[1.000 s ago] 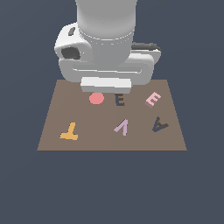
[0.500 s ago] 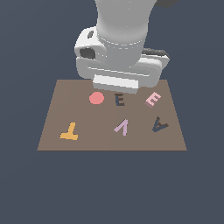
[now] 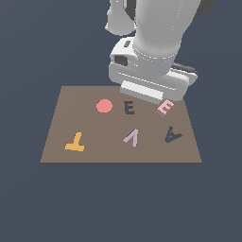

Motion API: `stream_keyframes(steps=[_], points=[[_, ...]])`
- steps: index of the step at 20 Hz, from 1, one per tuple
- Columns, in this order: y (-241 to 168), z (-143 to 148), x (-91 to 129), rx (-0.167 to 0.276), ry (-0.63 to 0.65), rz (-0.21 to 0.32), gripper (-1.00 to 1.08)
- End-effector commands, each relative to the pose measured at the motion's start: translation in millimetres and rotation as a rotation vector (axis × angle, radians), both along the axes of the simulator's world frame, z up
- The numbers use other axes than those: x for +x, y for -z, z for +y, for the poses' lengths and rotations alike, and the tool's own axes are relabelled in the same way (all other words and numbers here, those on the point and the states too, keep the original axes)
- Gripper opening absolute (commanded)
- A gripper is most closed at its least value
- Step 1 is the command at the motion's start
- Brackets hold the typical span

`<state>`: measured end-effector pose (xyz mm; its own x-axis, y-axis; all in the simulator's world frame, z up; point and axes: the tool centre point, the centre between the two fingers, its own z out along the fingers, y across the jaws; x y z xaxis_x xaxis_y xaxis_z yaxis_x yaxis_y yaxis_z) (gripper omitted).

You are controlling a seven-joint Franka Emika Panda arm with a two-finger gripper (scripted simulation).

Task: Insert a designated object into the corresponding slot on a board.

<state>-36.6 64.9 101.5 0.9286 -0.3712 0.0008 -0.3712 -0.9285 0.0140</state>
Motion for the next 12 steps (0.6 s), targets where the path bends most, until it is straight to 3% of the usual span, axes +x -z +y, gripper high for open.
stream_keyframes(steps=[1, 12], points=[[9, 16, -4, 0.002, 0.064, -0.001, 1.00], [38, 69, -6, 0.009, 0.276, -0.005, 1.00]])
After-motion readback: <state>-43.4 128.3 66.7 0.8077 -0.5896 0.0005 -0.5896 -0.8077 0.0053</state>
